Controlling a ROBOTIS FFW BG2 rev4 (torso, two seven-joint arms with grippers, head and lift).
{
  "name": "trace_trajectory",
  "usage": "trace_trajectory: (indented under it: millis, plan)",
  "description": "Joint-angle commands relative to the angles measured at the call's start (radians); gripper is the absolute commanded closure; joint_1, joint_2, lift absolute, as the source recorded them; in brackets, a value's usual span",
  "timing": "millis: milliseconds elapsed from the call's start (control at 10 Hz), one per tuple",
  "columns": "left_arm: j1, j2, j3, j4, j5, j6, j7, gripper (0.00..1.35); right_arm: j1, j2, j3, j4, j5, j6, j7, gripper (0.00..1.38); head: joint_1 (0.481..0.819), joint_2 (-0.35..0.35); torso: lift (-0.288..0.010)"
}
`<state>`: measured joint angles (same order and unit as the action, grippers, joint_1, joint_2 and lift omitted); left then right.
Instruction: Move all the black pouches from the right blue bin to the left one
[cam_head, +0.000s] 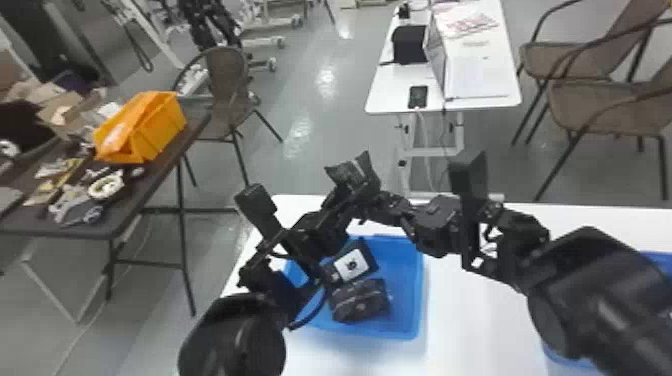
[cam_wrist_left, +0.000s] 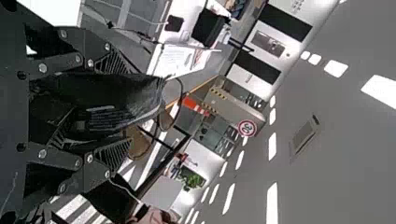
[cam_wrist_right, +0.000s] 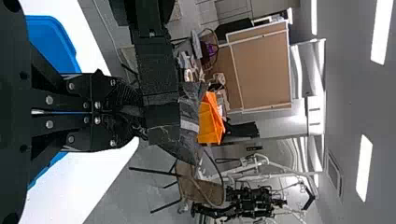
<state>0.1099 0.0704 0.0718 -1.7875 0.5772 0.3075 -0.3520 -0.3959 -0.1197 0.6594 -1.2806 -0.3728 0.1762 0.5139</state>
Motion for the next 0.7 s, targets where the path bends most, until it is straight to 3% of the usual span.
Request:
trace_trajectory:
  millis: [0, 100, 300, 400, 600]
  plan:
    - [0.008, -0.003, -0.001, -0.001, 0.001, -0.034, -0.001, 1.21, 0.000, 0.000, 0.000, 0.004, -0.005, 0.000, 0.000, 1.28, 0.695, 0.300, 0.000]
    - [0.013, -0.006, -0.001, 0.002, 0.001, -0.062, -0.001, 1.21, 0.003, 0.000, -0.003, 0.010, -0.018, -0.003, 0.000, 1.27, 0.695, 0.302, 0.000]
    - [0.021, -0.012, 0.005, 0.002, -0.002, -0.091, 0.001, 1.21, 0.022, 0.008, -0.030, 0.023, -0.017, -0.044, 0.000, 0.87, 0.695, 0.305, 0.000]
    - [0.025, -0.015, 0.014, 0.003, -0.016, -0.105, 0.001, 1.21, 0.048, 0.015, -0.075, 0.024, 0.012, -0.093, 0.000, 0.81, 0.695, 0.304, 0.000]
    - [0.063, -0.021, 0.065, 0.016, -0.160, -0.173, 0.001, 1.21, 0.163, 0.040, -0.251, -0.036, 0.112, -0.147, -0.011, 0.75, 0.695, 0.294, 0.000]
